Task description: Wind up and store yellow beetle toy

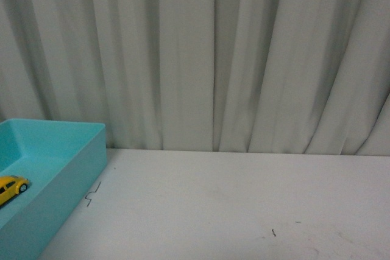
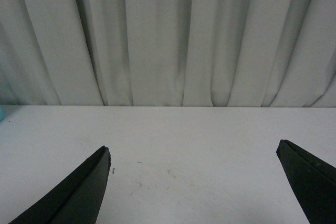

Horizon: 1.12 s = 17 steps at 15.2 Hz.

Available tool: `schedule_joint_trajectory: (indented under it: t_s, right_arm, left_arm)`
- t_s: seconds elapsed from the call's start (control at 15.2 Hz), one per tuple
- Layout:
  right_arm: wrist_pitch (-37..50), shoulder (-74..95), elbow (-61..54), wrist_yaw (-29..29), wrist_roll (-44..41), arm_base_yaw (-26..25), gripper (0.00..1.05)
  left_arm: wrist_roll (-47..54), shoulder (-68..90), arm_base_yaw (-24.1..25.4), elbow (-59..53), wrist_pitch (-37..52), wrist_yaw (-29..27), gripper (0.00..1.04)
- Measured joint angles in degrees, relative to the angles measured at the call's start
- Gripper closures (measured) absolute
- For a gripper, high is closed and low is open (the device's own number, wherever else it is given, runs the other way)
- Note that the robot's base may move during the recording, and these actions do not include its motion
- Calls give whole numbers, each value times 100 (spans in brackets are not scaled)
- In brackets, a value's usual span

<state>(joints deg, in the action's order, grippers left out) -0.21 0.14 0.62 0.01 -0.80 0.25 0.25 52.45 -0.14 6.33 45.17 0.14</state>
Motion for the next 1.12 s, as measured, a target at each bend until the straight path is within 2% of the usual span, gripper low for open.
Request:
schedule_joint_trajectory:
  t_s: [0.13, 0.2, 0.59, 1.12]
  right_arm:
    - [0, 0, 0, 0, 0, 0, 7]
    - [0, 0, 0, 2, 0, 0, 7]
    - [-2, 0, 0, 2, 0, 0, 7]
    - [-2, 0, 0, 2, 0, 0, 7]
  left_arm:
    - [-2, -568, 17, -205, -313, -17, 103]
    - [-2, -544, 17, -393, 72, -17, 103]
    - [-2, -1958, 17, -573, -1300, -17, 103]
    - [-2, -3366, 17, -575, -2625, -17, 103]
